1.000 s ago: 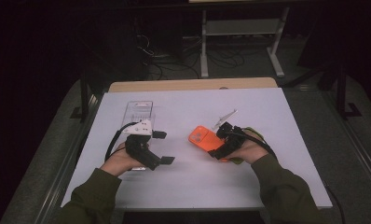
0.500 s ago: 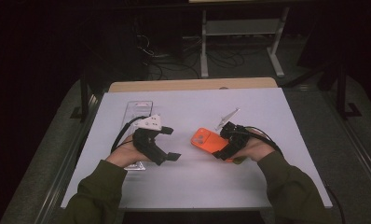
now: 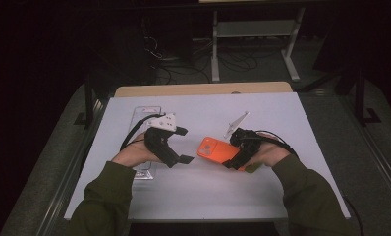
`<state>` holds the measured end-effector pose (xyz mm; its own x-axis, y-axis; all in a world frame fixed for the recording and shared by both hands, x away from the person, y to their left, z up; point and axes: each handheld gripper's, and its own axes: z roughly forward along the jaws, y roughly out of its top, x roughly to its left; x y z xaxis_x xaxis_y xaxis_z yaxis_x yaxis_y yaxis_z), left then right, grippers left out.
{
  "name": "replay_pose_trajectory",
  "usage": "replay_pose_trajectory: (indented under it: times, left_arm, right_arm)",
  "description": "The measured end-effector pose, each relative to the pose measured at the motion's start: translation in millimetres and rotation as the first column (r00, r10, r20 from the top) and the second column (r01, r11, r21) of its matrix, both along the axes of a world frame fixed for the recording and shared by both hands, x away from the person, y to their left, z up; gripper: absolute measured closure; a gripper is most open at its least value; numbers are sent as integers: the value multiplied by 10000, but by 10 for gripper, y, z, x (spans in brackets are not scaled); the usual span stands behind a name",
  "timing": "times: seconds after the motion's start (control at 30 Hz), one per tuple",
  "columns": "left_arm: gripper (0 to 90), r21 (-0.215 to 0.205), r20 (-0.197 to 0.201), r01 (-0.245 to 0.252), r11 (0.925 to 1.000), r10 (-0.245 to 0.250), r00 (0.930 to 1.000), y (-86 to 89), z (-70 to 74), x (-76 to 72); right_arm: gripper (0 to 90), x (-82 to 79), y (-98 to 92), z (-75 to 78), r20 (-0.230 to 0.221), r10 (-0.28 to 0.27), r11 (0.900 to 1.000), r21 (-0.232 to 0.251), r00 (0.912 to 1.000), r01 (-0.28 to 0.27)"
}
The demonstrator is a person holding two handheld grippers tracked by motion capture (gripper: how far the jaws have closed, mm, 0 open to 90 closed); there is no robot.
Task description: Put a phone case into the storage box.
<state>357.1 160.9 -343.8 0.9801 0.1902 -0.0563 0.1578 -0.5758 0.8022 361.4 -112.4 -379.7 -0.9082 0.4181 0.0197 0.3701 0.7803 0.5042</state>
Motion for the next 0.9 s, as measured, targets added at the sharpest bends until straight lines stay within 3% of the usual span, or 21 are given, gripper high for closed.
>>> replay_pose_trajectory:
  times: [0.27, 0.5, 0.9]
  left_arm:
    - [0, 194, 149, 435, 9989, -438, 9989, -30, 0, -28]
    - [0, 321, 53, 870, 9957, -872, 9962, -132, -33, -97]
    - [0, 1146, -52, 1726, 9783, -1731, 9849, -314, -144, -167]
  right_arm:
    - [155, -34, 89, -12, -368, 964, 9953, -3, 9947, -965]
    - [154, -103, 177, -41, -380, 1508, 9881, -249, 9878, -1518]
    - [154, -228, 287, -10, -322, 2592, 9652, -262, 9653, -2601]
